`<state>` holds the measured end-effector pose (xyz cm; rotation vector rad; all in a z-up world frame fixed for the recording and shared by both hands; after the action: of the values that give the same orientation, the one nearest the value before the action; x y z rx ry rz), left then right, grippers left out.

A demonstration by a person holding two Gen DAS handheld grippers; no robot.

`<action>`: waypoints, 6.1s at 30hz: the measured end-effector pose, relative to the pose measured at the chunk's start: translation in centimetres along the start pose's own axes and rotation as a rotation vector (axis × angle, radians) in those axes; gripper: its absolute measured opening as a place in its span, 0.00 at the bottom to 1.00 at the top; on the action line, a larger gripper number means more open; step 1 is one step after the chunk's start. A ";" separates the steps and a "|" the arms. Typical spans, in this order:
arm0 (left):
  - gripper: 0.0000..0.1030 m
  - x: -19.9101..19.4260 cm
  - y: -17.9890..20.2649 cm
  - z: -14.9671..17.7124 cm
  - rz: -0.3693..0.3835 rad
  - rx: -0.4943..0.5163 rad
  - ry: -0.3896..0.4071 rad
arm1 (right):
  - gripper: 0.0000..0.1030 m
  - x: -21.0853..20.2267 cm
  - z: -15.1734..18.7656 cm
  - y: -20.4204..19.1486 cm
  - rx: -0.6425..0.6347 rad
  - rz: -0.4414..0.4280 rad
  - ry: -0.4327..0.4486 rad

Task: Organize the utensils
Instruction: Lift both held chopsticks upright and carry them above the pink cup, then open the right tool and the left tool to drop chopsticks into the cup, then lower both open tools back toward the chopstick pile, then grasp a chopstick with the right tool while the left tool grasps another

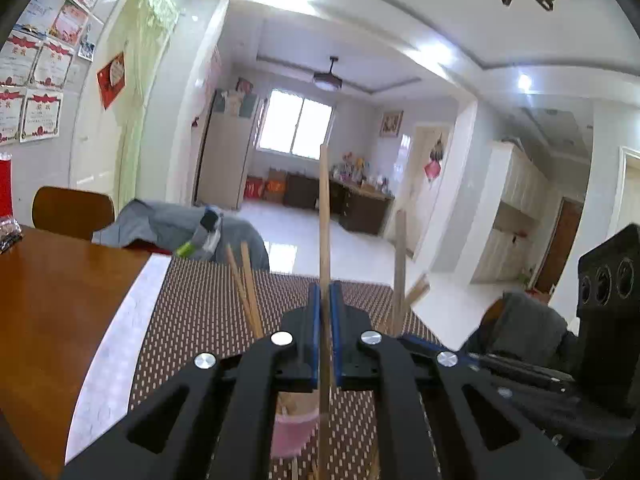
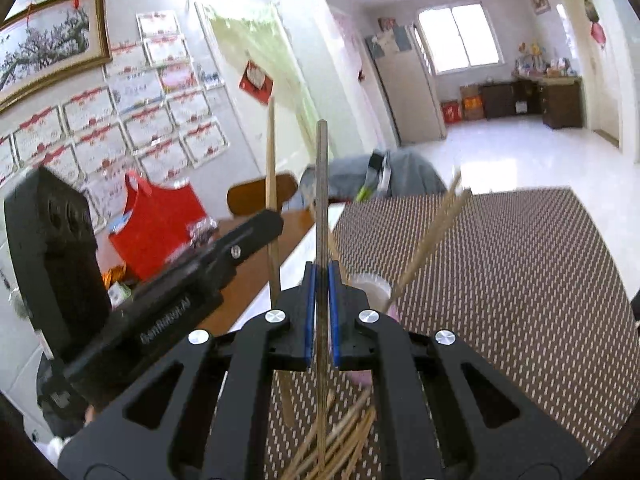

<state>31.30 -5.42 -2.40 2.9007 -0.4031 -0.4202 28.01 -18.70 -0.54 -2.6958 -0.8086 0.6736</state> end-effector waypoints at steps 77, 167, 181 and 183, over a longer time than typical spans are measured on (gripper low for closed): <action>0.52 -3.7 -6.4 1.8 -0.381 0.104 -0.028 | 0.13 3.2 2.0 0.4 -0.079 0.151 0.039; 0.05 -3.5 -8.4 20.2 -0.181 -0.038 -0.705 | 0.06 -1.1 21.4 5.5 -0.044 0.228 -0.563; 0.05 -4.9 -6.6 15.5 -0.176 -0.019 -0.551 | 0.06 -1.8 21.7 5.2 -0.072 0.218 -0.620; 0.05 -4.7 -6.8 16.0 -0.184 -0.022 -0.567 | 0.06 -1.5 21.8 5.1 -0.099 0.227 -0.645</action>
<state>23.81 0.13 -17.75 2.7610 -0.1990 -1.2738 18.43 -21.51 -20.65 -2.6911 -0.6732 1.6463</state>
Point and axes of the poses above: each gripper's, at about its wrist camera, not at the fingertips, and x roughly the way its jaws point, y to its right, z to its underside, the point moved 10 cm from there along x, roughly the way its jaws point, and after that the axes turned 1 degree about x, right-handed, at the moved point
